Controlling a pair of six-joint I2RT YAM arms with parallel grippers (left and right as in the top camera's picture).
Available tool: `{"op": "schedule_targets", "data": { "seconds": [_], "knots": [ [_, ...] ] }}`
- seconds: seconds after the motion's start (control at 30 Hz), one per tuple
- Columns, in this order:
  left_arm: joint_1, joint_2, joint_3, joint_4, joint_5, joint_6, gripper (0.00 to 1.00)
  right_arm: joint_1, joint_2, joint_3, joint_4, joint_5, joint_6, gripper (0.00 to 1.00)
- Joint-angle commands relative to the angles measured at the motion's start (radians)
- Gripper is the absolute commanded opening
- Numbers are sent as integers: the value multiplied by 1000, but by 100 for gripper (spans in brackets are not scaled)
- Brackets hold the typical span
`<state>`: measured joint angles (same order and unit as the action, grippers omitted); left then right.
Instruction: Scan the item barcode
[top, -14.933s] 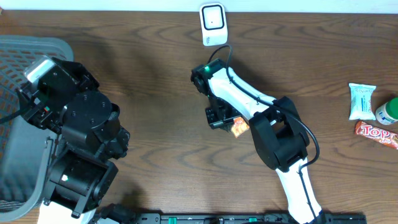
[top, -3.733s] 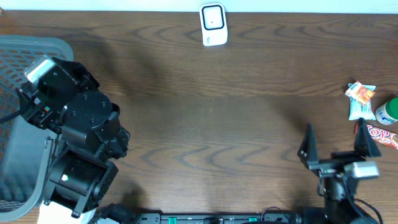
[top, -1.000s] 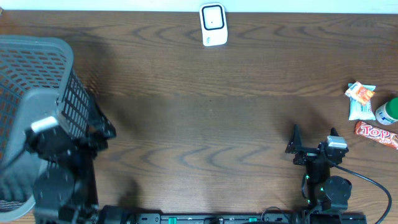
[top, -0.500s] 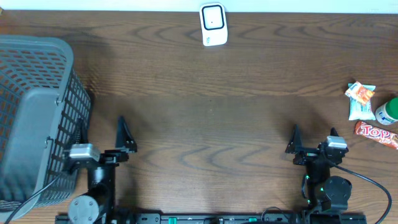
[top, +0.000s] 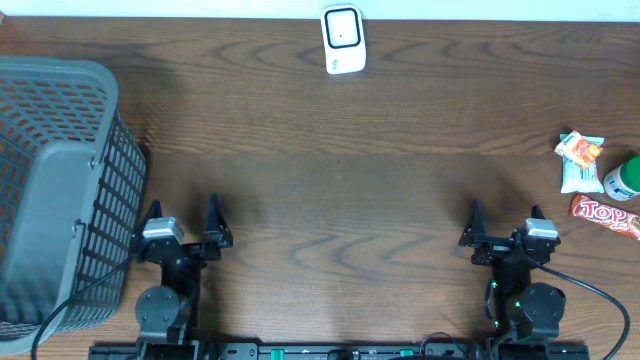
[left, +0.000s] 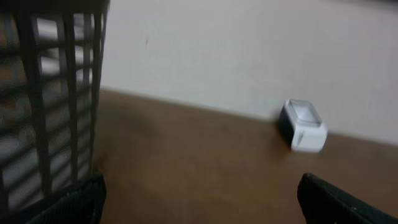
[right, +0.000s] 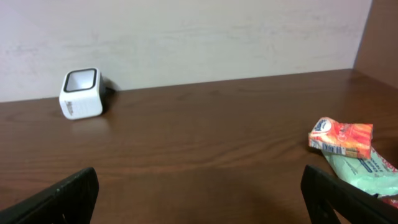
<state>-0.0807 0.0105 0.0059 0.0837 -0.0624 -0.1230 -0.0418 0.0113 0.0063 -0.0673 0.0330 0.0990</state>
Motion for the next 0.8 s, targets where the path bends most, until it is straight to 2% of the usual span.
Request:
{"op": "schedule_targets", "data": {
  "seconds": [0.0,0.17,0.77],
  "knots": [
    [-4,-9,-2,-56,-20,12,98,2,-6,-1,-5,-5,9,99],
    [-4,-9,-2,-154,-18,-50,98,2,-6,-1,-5,-5,9,99],
    [-27,-6,-2,-151,-16,-51,98,2,-6,-1,-5,-5,9,99]
  ]
}}
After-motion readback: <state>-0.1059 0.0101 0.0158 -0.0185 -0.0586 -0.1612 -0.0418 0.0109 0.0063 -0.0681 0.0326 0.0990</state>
